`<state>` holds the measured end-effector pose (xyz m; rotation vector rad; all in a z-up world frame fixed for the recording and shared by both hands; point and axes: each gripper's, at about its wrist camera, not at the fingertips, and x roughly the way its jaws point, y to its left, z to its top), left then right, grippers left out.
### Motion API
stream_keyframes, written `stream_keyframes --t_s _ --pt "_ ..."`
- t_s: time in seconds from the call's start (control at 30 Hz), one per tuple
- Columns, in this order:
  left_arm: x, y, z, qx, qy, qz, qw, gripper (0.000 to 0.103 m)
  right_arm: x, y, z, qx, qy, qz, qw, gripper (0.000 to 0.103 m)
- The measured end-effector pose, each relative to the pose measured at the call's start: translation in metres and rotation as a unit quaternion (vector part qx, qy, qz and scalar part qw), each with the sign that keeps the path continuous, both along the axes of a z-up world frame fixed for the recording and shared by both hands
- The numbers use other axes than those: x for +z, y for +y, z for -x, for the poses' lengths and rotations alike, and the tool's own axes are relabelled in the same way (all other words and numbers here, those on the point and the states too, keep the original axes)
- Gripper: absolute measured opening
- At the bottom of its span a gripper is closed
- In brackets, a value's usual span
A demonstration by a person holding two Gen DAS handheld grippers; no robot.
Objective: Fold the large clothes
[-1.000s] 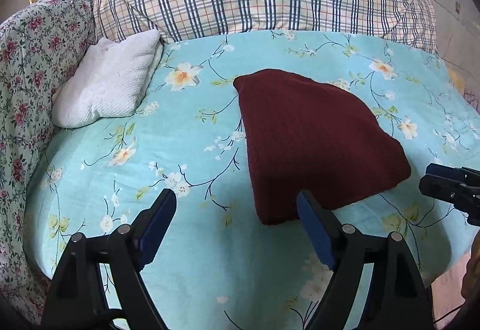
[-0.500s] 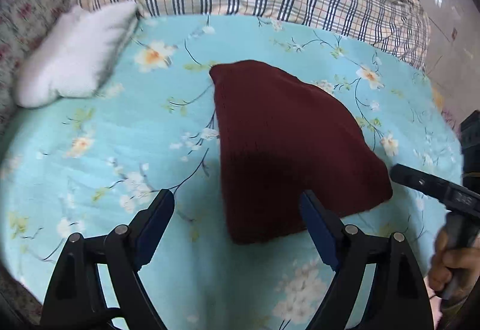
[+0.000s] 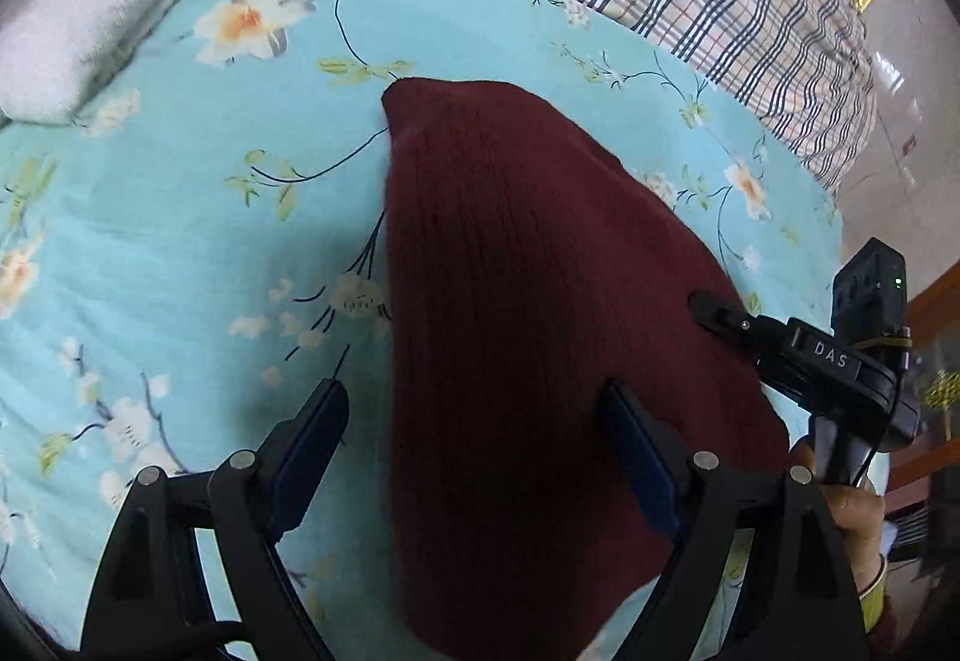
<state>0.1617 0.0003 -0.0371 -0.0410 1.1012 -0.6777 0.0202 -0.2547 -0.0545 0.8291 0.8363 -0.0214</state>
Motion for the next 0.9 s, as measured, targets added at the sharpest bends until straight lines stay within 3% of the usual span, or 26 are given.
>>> stream_keyframes --t_s 0.03,0.07,0.23,0.37,0.47,0.6,0.67,0.77,0.83,0.9 --pt "0.002 0.000 -0.002 -0.006 0.003 0.010 0.9999 0.076 0.003 0.002 -0.003 0.004 0.000 0.007 1.000 0.024" --pt "0.004 -0.001 -0.001 -0.011 0.004 0.014 0.9998 0.068 0.009 0.002 -0.004 0.007 -0.004 0.017 1.000 0.021" --pt "0.007 -0.011 0.007 -0.029 -0.020 -0.013 0.9993 0.068 0.048 0.008 0.011 0.009 -0.053 0.071 0.996 0.018" --pt "-0.004 -0.014 0.008 -0.043 -0.013 -0.009 0.9989 0.071 0.009 0.002 0.008 -0.005 0.010 0.066 0.998 0.018" --pt "-0.005 -0.014 0.011 -0.043 -0.017 -0.009 0.9989 0.071 -0.003 -0.002 0.010 -0.014 0.016 0.044 0.999 0.025" --pt "-0.006 -0.014 0.010 -0.045 -0.015 -0.005 0.9989 0.071 0.030 0.002 0.026 -0.044 0.026 0.106 0.993 0.028" --pt "-0.006 -0.015 0.011 -0.045 -0.019 -0.007 0.9988 0.071 0.054 0.009 0.037 -0.049 -0.008 0.131 0.990 0.028" --pt "-0.006 -0.014 0.014 -0.043 -0.028 -0.013 0.9986 0.073 0.072 0.031 0.031 -0.004 -0.032 0.156 0.987 0.028" --pt "-0.009 -0.014 0.015 -0.042 -0.033 -0.019 0.9984 0.076 0.061 0.041 0.021 0.021 -0.008 0.157 0.987 0.028" --pt "-0.015 -0.015 0.014 -0.043 -0.028 -0.017 0.9985 0.079 0.031 0.045 0.005 0.039 0.047 0.160 0.985 0.028"
